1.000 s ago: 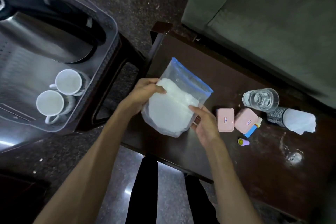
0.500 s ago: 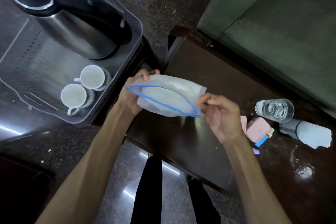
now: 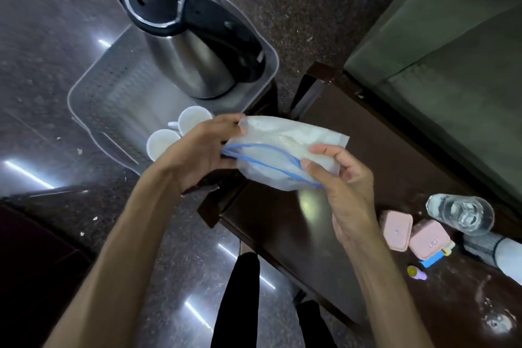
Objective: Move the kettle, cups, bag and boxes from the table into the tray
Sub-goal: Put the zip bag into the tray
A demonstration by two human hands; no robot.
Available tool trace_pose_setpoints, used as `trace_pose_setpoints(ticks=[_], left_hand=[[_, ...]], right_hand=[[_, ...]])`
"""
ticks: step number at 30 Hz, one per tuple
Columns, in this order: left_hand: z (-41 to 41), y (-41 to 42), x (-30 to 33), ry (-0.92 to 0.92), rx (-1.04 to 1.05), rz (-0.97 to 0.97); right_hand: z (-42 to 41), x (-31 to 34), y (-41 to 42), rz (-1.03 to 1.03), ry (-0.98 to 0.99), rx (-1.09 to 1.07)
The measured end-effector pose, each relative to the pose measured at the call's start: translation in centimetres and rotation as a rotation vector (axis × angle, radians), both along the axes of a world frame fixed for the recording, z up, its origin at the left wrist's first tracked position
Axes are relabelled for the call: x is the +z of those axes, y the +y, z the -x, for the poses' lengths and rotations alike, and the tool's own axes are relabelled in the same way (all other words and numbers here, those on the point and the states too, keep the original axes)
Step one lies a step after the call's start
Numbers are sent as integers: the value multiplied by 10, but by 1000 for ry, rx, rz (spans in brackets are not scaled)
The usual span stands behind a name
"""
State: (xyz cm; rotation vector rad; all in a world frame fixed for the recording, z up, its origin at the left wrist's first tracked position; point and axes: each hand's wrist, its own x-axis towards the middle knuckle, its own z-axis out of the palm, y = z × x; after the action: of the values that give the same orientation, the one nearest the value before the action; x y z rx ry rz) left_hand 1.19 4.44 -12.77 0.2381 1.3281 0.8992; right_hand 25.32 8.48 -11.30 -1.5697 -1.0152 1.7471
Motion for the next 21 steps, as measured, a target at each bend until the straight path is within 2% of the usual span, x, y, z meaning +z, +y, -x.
trace_pose_setpoints(ticks=[2,7,10,13,18,21], left_hand=[[15,-14,6,89,58,-5],[68,-36,23,385,421,-19],[109,-37,24,569,491,1],[146,-26,20,787,434,13],[190,-15,4,1209,275,67],[192,-24,-10,1456,60,13]], right_hand=[[23,0,-8,19,15,28],[92,4,-21,45,70,180],[139,1,-24,-4,15,327],[189,-1,-30,-56,-64,438],[257,-1,-33,-268,-266,586],[273,-9,-33,-320,-410,685]])
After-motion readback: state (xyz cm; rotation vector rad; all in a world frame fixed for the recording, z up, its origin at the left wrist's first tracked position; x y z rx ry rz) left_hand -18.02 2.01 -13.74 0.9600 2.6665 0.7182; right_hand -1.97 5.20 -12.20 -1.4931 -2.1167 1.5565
